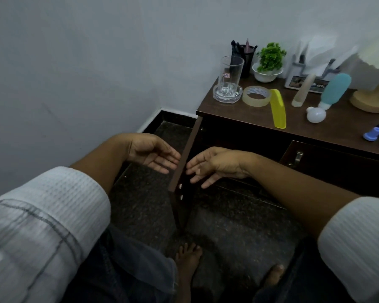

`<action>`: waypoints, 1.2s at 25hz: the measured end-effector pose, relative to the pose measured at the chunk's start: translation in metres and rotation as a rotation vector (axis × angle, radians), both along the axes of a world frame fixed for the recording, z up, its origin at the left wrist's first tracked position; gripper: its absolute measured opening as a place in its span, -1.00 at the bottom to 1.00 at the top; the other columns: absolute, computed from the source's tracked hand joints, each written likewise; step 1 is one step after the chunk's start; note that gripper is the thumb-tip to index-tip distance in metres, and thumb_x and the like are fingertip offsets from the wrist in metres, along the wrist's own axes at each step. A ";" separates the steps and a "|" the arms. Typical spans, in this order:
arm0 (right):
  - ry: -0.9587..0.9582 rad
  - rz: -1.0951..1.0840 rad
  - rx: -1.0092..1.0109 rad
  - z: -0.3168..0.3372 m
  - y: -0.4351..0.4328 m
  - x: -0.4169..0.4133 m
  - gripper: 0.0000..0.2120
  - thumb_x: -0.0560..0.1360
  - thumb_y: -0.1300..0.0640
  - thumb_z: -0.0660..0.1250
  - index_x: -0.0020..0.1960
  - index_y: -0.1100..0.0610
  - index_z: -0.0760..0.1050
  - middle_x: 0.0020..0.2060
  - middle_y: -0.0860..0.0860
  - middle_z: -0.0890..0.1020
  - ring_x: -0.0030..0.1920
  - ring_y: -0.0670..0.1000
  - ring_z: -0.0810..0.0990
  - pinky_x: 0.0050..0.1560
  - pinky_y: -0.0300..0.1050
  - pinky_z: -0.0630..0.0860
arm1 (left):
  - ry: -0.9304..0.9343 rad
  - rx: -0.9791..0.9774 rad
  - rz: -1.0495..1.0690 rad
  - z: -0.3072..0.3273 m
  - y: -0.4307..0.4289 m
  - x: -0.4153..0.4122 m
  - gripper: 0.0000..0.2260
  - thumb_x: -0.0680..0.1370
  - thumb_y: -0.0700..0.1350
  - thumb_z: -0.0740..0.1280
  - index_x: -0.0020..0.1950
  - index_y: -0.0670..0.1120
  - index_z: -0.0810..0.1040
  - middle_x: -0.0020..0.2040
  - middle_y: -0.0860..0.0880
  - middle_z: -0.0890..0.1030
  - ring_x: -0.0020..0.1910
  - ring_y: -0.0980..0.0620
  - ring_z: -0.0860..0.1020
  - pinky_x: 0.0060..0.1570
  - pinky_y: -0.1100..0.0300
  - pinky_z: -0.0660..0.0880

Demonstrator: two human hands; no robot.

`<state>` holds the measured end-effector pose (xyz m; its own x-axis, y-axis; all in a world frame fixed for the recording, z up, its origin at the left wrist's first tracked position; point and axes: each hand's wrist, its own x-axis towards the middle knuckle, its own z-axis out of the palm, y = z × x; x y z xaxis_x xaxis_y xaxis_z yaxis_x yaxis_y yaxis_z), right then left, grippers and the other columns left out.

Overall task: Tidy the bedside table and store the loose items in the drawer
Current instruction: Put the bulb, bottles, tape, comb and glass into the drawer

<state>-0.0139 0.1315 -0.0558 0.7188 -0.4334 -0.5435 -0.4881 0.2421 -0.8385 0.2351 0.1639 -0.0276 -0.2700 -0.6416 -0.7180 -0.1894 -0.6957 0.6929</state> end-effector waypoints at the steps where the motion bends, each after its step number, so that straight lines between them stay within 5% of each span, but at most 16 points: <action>1: -0.008 0.013 -0.011 -0.001 0.003 0.009 -0.55 0.59 0.41 0.25 0.46 0.25 0.40 0.38 0.14 0.55 0.28 0.15 0.62 0.13 0.11 0.61 | -0.029 -0.011 0.033 0.002 0.001 0.005 -0.71 0.64 -0.26 0.10 0.22 -0.24 0.57 0.11 -0.19 0.66 0.05 -0.09 0.67 -0.02 0.04 0.66; 7: -0.056 0.026 -0.092 0.000 0.014 0.052 -0.37 0.57 0.44 0.26 0.58 0.14 0.25 0.52 0.04 0.39 0.35 0.06 0.55 0.15 0.06 0.60 | -0.228 -0.132 0.186 0.013 0.004 0.016 -0.66 0.61 -0.34 0.04 0.14 -0.17 0.58 0.09 -0.13 0.63 0.00 -0.03 0.61 -0.01 0.10 0.56; 10: -0.037 0.000 -0.124 0.005 0.008 0.044 -0.37 0.57 0.43 0.27 0.58 0.11 0.26 0.52 0.01 0.38 0.35 0.06 0.55 0.20 0.09 0.60 | -0.268 -0.363 0.254 0.024 -0.006 -0.004 -0.61 0.54 -0.42 0.06 0.19 -0.21 0.59 0.17 -0.16 0.65 0.09 -0.07 0.63 0.03 0.10 0.59; 13: -0.026 -0.103 -0.156 0.012 -0.005 0.018 -0.42 0.57 0.42 0.27 0.54 0.11 0.33 0.48 0.00 0.44 0.28 0.04 0.61 0.19 0.07 0.62 | -0.175 -0.545 0.277 0.039 -0.024 -0.040 -0.61 0.51 -0.45 0.10 0.13 -0.20 0.63 0.11 -0.18 0.68 -0.06 -0.03 0.66 0.00 0.08 0.62; 23: 0.412 -0.618 -0.103 0.001 -0.003 -0.176 -0.69 0.61 0.30 0.26 0.33 0.12 0.47 0.28 0.10 0.56 0.22 0.12 0.62 0.14 0.08 0.63 | -0.132 -0.349 -0.069 -0.014 -0.067 -0.201 -0.68 0.62 -0.29 0.13 0.25 -0.17 0.60 0.17 -0.12 0.67 0.16 -0.09 0.65 0.18 -0.04 0.60; 26: 0.380 -0.888 -0.092 -0.002 0.005 -0.225 -0.63 0.60 0.30 0.26 0.39 0.15 0.41 0.23 0.11 0.56 0.19 0.14 0.62 0.05 0.10 0.65 | -0.061 -0.326 -0.065 -0.029 -0.079 -0.252 -0.66 0.65 -0.24 0.16 0.42 -0.13 0.47 0.37 -0.09 0.54 0.32 -0.06 0.53 0.12 0.01 0.58; 30: 0.246 -1.066 -0.075 0.004 0.008 -0.256 -0.54 0.61 0.29 0.27 0.49 0.12 0.36 0.14 0.05 0.57 0.13 0.09 0.62 0.00 0.05 0.66 | 0.055 -0.340 -0.002 -0.039 -0.084 -0.298 -0.60 0.69 -0.17 0.16 0.54 -0.08 0.33 0.49 -0.04 0.41 0.50 -0.06 0.34 0.36 -0.08 0.41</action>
